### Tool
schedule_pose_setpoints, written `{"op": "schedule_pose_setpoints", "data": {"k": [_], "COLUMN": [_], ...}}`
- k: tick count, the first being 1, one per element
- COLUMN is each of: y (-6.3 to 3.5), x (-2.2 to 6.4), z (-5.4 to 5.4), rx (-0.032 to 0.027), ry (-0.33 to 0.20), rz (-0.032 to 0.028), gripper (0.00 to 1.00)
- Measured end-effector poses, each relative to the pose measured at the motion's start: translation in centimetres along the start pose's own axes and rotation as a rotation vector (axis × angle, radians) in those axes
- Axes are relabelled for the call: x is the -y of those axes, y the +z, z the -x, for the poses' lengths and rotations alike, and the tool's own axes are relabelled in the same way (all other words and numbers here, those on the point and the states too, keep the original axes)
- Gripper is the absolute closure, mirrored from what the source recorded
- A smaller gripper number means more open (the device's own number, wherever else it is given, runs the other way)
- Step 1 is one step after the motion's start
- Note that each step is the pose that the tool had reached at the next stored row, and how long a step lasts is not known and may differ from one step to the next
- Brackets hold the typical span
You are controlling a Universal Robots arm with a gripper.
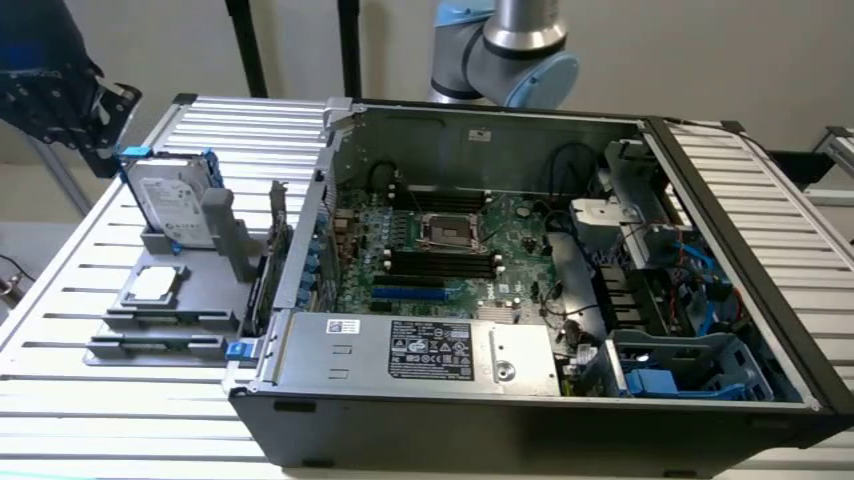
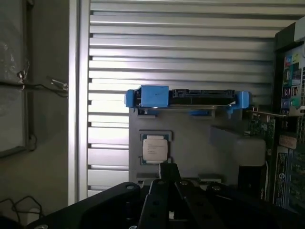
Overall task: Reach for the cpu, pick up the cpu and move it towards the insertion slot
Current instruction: 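Pick up the cpu and move it towards the insertion slot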
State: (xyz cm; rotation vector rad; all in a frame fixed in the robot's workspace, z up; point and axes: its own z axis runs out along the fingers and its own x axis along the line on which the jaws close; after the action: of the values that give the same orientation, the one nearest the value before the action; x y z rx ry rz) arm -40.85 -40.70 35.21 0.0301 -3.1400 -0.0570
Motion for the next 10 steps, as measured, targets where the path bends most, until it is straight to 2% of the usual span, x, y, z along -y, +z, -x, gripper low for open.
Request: {"op": "schedule_pose_setpoints", "data": {"k": [4,10], "y": [0.26,0.27], "x": [0.29,0.51], "z": [-0.91,-1.04], "rx": [-0.0001,-0.0002], "ry": [0.0,0.0], "rz": [-0.0036,-0.0043], "gripper": [0.89,0.88]}}
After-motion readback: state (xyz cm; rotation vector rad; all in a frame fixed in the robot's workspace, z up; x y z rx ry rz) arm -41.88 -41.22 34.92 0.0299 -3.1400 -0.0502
